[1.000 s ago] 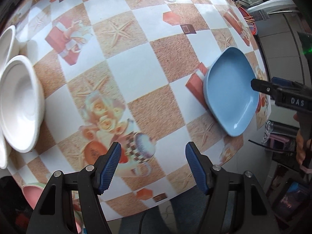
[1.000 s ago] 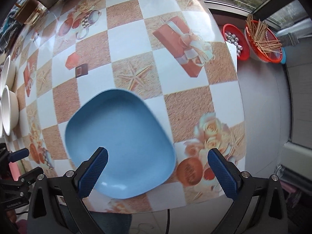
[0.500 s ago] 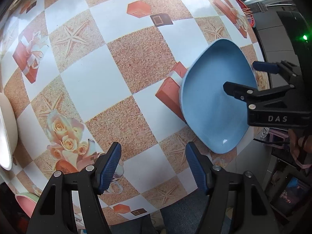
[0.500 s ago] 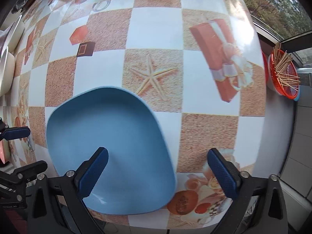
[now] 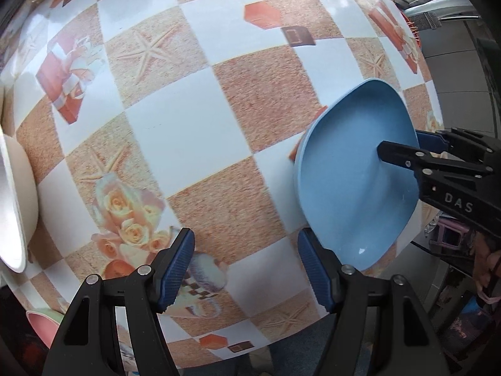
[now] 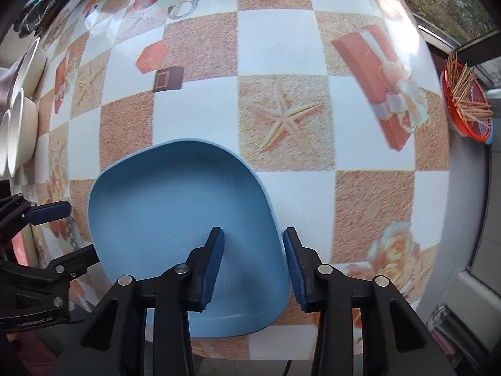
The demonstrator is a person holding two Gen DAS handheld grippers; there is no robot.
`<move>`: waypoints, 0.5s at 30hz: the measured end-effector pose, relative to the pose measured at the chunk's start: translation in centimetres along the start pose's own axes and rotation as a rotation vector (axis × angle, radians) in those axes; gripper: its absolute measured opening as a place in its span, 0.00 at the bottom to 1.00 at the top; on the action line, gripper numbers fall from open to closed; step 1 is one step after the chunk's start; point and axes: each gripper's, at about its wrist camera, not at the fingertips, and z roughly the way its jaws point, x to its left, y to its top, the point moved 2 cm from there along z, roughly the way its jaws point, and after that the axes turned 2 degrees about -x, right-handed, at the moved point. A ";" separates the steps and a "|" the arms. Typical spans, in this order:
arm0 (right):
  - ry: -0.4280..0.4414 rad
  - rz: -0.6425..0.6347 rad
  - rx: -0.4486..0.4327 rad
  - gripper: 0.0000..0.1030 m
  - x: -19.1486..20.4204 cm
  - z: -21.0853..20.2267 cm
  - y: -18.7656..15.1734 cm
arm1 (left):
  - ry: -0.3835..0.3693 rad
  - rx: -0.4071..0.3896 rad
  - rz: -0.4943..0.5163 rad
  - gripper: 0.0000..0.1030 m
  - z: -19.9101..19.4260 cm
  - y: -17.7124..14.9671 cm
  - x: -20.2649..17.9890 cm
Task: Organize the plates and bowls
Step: 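Close the right gripper on the blue plate rim and lift it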
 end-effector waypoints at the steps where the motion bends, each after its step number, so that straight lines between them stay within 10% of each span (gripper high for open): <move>1: 0.017 0.006 0.007 0.41 0.6 0.2 -0.3 | 0.008 -0.001 -0.004 0.70 0.0 -0.3 0.5; 15: 0.102 0.068 0.000 0.41 9.4 1.0 -1.3 | 0.109 -0.097 -0.039 0.70 -3.6 -5.6 8.4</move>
